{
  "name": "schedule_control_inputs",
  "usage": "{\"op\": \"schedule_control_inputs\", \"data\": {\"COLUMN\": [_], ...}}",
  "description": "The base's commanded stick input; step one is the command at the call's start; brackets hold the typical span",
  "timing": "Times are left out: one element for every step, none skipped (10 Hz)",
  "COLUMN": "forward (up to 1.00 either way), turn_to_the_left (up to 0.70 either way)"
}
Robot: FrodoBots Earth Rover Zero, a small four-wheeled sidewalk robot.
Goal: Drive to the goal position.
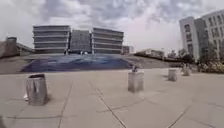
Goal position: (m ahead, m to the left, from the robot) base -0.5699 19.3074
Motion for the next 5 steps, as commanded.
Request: {"op": "schedule_control_inputs", "data": {"forward": [0.7, 0.7, 0.7, 0.7, 0.7], "turn_to_the_left": [0.0, 0.0, 0.0, 0.01, 0.02]}}
